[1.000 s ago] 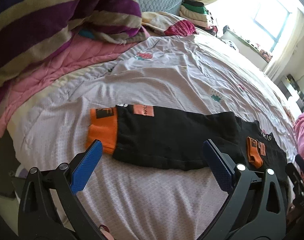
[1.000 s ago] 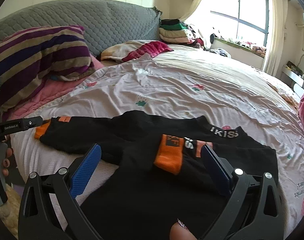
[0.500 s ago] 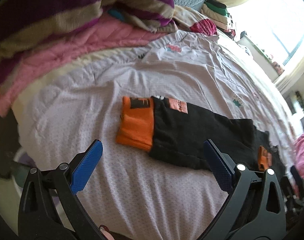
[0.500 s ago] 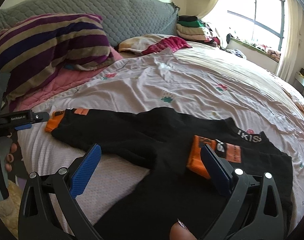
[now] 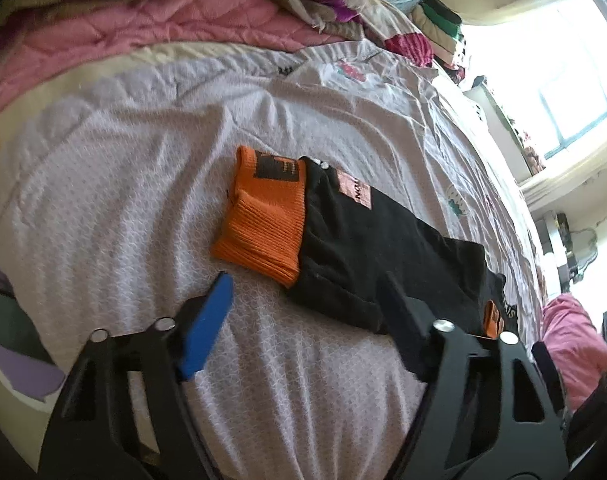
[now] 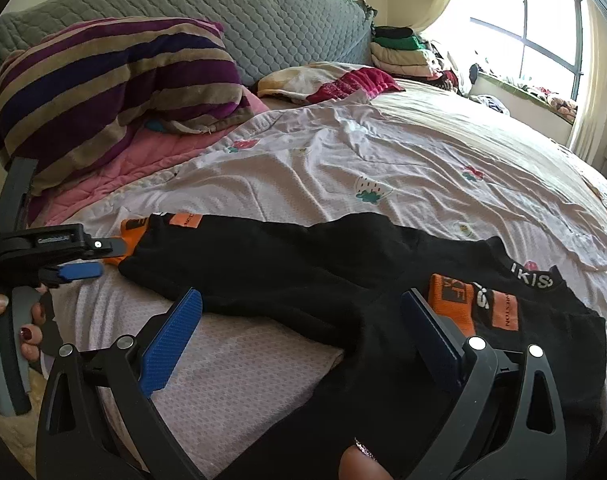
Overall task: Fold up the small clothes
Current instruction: 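Grasp the orange cuff of that sleeve with the left gripper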
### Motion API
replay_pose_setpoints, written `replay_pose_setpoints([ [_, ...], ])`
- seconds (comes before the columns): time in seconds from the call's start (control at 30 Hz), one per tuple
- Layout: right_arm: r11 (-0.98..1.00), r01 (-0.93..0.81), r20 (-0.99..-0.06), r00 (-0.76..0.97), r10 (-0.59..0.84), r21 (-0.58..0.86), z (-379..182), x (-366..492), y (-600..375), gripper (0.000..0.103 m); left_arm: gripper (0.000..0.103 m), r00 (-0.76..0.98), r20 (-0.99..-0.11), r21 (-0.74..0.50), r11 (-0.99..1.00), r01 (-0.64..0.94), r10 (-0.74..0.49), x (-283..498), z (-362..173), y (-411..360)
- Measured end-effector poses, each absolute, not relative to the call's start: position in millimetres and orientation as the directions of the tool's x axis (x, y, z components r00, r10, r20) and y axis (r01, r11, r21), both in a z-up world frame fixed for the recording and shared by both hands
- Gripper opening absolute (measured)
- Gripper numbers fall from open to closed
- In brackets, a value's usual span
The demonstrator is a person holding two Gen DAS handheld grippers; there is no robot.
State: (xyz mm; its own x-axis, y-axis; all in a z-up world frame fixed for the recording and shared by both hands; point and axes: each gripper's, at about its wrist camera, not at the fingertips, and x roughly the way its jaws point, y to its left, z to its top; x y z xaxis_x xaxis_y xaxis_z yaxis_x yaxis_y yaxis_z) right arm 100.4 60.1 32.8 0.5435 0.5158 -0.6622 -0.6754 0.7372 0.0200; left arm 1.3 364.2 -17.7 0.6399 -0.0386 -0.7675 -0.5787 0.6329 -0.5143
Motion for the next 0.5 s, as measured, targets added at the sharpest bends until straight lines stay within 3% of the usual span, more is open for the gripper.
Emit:
replay_pose_setpoints([
  [0.27, 0.736, -0.677, -0.669, 0.535, 0.515, 0.026, 25.1, 105.9, 66.5, 0.098, 0.055, 0.642, -0.766, -0.532, 0.563, -0.632, -0.003, 6.9, -26.8, 373.2],
  [0.37, 0.739, -0.673, -0.678, 0.531, 0.508, 0.027, 20.1, 110.6, 69.8, 0.098, 0.044, 0.636, -0.771, -0.52, 0.547, -0.656, 0.028, 13.8, -26.2, 376.5],
  [0.5, 0.748, -0.663, -0.689, 0.527, 0.497, 0.033, 12.3, 115.4, 70.4, 0.098, 0.015, 0.631, -0.774, -0.514, 0.536, -0.67, 0.046, 26.4, -27.7, 381.0],
])
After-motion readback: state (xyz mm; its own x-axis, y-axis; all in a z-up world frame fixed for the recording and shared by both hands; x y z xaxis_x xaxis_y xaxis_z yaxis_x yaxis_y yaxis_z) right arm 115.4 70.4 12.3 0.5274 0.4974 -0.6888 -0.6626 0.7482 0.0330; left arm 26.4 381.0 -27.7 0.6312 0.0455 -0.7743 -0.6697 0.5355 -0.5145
